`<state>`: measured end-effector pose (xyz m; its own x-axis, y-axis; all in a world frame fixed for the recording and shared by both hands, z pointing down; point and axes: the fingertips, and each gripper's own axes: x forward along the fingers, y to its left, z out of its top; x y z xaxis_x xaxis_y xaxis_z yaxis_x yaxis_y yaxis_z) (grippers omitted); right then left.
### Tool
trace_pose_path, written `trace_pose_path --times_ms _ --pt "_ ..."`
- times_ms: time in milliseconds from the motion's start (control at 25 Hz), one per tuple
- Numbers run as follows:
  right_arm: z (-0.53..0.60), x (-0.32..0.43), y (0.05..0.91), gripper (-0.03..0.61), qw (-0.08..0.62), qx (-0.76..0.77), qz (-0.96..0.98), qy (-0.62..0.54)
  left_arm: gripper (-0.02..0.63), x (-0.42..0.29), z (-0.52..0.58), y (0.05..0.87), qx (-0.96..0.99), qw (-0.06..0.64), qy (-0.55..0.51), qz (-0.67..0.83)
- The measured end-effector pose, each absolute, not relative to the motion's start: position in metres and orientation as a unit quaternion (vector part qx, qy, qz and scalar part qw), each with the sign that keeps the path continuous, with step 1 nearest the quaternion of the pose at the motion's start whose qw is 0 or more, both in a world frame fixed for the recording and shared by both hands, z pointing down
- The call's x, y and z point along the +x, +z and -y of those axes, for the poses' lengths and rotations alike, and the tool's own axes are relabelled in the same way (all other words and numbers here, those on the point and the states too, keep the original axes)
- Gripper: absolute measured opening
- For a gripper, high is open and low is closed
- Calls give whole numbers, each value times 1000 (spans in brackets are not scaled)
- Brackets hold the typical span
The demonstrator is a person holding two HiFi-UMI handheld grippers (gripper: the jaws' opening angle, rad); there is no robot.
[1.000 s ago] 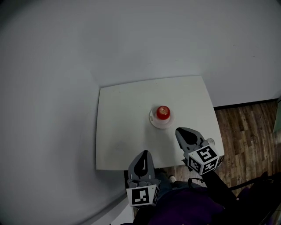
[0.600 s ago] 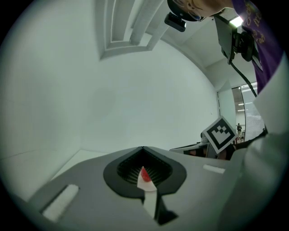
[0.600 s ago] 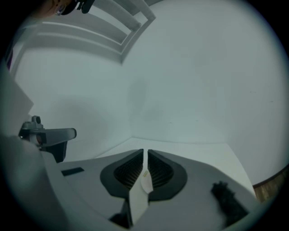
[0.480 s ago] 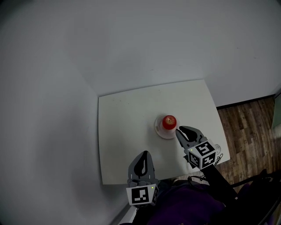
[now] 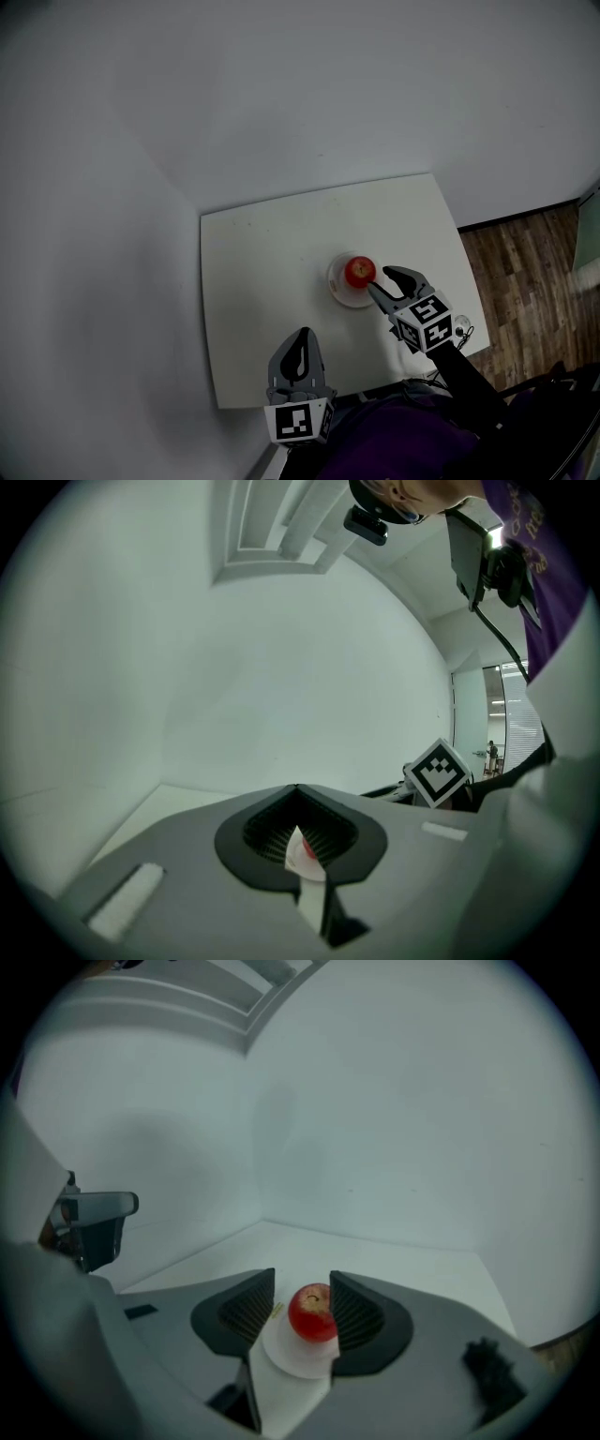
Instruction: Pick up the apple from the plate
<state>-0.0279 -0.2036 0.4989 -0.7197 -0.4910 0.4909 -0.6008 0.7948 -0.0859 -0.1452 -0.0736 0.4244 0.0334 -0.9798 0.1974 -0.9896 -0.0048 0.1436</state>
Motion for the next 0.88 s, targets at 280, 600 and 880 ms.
trace_pose_path --times_ms 280,600,880 --pt "216 -36 530 267 281 256 917 121 6 -140 79 423 696 135 15 706" --pt "224 -51 557 329 322 235 911 106 6 -154 81 429 681 134 24 720" --pt "229 -58 571 345 343 224 907 102 6 -160 83 430 679 132 28 722"
